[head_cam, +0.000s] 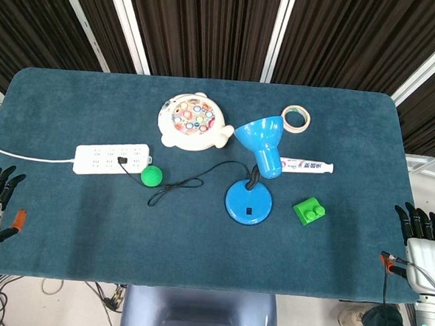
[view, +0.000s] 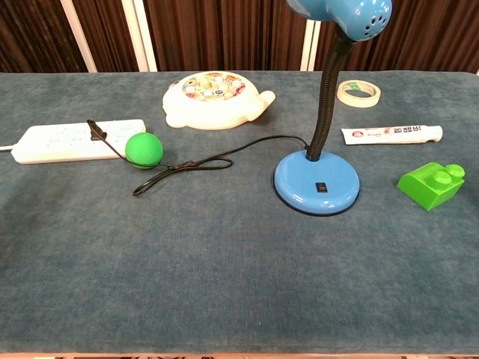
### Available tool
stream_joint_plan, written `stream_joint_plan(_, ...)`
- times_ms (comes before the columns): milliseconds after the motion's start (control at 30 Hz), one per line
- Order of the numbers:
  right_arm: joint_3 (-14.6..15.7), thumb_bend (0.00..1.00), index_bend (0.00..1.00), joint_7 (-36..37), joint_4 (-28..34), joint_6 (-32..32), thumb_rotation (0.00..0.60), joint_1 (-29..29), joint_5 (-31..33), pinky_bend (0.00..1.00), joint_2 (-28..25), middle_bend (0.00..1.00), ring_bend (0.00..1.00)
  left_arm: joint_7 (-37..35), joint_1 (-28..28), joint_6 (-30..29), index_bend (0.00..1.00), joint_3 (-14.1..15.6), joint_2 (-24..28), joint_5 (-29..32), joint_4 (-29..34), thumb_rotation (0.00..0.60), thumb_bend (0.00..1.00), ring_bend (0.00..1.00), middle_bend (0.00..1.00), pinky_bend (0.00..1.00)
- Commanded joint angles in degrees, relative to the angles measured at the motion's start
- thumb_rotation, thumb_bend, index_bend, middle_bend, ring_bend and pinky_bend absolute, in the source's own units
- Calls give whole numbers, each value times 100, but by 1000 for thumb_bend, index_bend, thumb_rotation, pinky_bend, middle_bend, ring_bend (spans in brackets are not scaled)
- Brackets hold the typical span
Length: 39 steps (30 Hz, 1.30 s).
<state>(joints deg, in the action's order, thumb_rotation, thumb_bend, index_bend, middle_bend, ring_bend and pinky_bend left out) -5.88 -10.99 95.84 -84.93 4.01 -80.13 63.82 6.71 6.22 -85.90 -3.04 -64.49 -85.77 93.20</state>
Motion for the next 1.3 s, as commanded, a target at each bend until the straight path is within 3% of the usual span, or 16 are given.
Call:
stream_joint_plan(33,1,200,92,1,3,1,600,0,-2,0,-2,67,50,1,-2,0,132,0,1,2,0,600,439,0,37,0)
stream_joint_plan(700,35,200,91,292,146,84,600,0,-40,6,-82,67,52,-6,-29,-30,131,-23,-26,55,3,600,439,0,36,0)
stream_joint_plan(967,216,200,92,563,341,246,600,30,-330,235,-242,69,119,13,11,6,130,-95,20,132,104,600,439,0,36,0)
stream_joint_plan(1033,277,200,92,658,476,275,600,35,-442,284,-280,113,182,-6,5,6,130,-102,26,158,104,600,439,0,36,0)
stream_joint_plan(1200,295,227,91,481,741,599,600,237,-506,402,-358,418,465,-19,4,59,130,-111,42,240,140,600,440,0,34,0)
stream_joint_plan(1300,246,277,92,292,905,1035,600,503,-387,457,-328,517,561,2,3,29,130,-112,36,210,131,600,439,0,34,0)
